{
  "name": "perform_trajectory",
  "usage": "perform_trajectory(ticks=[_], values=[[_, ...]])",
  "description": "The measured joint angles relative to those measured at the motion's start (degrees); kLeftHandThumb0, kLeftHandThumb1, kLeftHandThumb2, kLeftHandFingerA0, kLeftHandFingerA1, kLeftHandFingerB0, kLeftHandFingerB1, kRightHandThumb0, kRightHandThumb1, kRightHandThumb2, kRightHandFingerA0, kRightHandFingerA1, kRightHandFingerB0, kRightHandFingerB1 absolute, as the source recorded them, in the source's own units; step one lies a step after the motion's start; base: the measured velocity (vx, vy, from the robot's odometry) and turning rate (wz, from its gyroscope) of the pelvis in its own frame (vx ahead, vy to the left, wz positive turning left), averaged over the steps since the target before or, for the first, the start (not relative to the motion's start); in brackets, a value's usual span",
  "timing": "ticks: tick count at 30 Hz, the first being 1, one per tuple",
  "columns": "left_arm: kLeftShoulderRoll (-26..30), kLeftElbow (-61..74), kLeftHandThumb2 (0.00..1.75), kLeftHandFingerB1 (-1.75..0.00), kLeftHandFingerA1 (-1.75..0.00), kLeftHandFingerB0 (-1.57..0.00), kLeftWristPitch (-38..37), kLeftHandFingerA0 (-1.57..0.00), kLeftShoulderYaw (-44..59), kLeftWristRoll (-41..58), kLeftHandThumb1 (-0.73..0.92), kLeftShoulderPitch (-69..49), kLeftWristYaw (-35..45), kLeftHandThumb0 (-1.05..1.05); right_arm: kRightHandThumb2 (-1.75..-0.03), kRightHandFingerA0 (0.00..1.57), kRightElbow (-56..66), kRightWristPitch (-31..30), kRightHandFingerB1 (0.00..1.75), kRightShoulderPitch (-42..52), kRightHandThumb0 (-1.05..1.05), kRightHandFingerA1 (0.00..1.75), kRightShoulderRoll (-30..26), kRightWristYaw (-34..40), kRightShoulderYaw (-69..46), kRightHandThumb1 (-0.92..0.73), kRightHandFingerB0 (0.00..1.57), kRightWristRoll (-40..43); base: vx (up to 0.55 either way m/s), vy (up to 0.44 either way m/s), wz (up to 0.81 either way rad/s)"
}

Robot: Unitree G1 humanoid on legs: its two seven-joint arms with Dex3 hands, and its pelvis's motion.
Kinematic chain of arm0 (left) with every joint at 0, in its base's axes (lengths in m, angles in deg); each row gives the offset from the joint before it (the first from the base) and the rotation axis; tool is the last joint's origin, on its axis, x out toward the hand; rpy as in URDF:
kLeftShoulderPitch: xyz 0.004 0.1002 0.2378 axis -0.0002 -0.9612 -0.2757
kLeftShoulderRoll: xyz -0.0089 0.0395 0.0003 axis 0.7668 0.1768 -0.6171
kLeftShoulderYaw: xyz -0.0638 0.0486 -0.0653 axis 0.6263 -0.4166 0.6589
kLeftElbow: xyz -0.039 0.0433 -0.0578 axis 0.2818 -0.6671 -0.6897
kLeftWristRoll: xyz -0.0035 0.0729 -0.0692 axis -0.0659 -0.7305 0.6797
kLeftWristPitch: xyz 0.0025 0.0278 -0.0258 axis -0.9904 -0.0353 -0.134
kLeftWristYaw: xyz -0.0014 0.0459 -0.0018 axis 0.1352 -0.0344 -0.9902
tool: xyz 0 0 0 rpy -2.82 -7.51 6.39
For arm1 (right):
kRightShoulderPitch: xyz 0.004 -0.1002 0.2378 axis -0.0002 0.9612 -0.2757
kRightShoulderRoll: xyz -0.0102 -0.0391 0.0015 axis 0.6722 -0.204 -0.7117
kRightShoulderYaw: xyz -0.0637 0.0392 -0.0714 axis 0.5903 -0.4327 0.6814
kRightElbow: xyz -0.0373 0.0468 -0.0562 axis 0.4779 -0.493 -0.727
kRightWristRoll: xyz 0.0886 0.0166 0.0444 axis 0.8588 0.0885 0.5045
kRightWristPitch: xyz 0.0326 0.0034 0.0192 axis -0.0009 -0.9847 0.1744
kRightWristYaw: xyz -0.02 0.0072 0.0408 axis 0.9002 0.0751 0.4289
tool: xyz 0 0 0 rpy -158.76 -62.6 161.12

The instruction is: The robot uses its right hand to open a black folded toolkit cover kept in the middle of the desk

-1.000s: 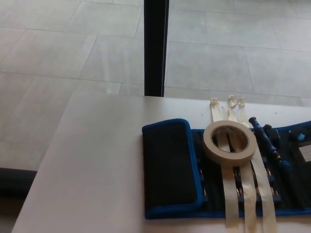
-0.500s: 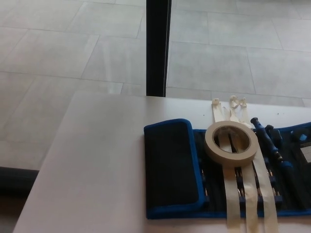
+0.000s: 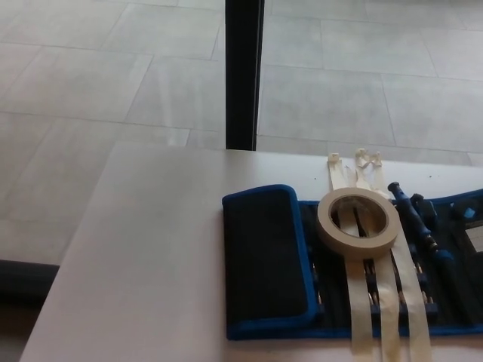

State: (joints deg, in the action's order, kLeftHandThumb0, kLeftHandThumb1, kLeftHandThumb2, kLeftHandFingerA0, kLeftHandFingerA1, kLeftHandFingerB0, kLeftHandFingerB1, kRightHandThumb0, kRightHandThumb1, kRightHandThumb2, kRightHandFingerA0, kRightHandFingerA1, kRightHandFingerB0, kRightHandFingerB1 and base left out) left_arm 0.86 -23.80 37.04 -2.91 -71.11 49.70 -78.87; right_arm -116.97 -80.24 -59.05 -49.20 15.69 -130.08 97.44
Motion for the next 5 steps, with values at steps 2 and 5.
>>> perform_trajectory(ticks=[2,5], values=[[0.0,-0.18,0.59,-0.5,-0.61,-0.63,0.0,-0.55,-0.13,0.02,0.6,0.27,-0.03,-0.7,-0.64,0.59,0.02,0.04,0.55,0.14,-0.69,1.15,0.0,0.0,0.99,-0.81,0.14,0.1,0.0,0.0,0.0],[0.0,-0.2,0.95,-0.56,-0.66,-0.49,-0.15,-0.5,-0.46,0.03,0.51,0.27,-0.01,-0.73,-0.65,0.62,0.58,0.14,0.56,0.31,-0.68,1.22,0.09,0.19,2.02,-0.8,0.15,0.28,0.0,0.0,0.0]])
